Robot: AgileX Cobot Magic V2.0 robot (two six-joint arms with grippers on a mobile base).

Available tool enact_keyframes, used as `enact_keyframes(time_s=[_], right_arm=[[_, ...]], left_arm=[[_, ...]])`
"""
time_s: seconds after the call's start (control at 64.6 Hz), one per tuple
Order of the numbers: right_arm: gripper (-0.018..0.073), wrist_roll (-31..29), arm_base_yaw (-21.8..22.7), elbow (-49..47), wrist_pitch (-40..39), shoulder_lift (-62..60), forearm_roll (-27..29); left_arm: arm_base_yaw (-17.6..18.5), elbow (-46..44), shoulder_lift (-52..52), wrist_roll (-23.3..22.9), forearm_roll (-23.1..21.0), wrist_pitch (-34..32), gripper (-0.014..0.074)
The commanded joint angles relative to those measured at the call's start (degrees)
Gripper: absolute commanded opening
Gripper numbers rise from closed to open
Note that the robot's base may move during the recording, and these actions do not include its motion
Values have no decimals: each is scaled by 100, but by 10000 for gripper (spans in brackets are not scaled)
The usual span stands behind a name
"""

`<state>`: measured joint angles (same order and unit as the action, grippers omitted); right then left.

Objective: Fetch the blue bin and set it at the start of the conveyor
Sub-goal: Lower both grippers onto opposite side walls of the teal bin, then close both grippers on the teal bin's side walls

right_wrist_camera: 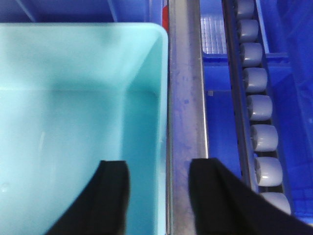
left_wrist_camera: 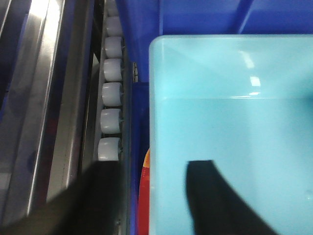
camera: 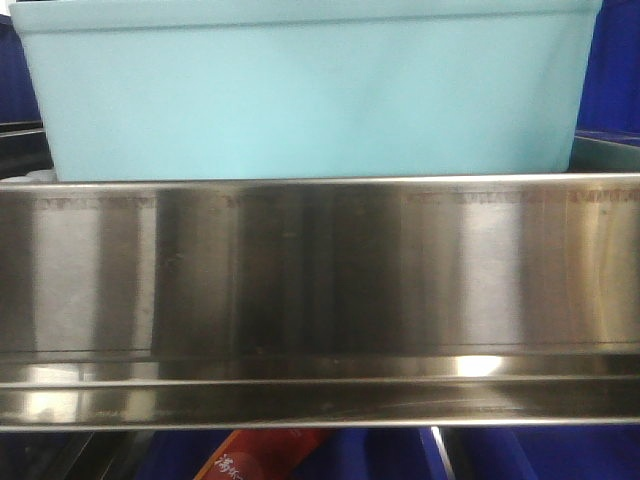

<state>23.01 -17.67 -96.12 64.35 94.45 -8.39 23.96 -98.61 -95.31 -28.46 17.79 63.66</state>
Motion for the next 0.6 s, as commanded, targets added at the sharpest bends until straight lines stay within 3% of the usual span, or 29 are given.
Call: enact_keyframes(time_s=[0.0, 0.588], right_arm=[[223, 10, -17, -49, -8, 99, -86], [223, 20, -4, -39, 258, 627, 39]], left_arm=[[40, -39, -73, -66, 39, 10, 289], [-34, -28, -562, -221, -250, 245, 284]])
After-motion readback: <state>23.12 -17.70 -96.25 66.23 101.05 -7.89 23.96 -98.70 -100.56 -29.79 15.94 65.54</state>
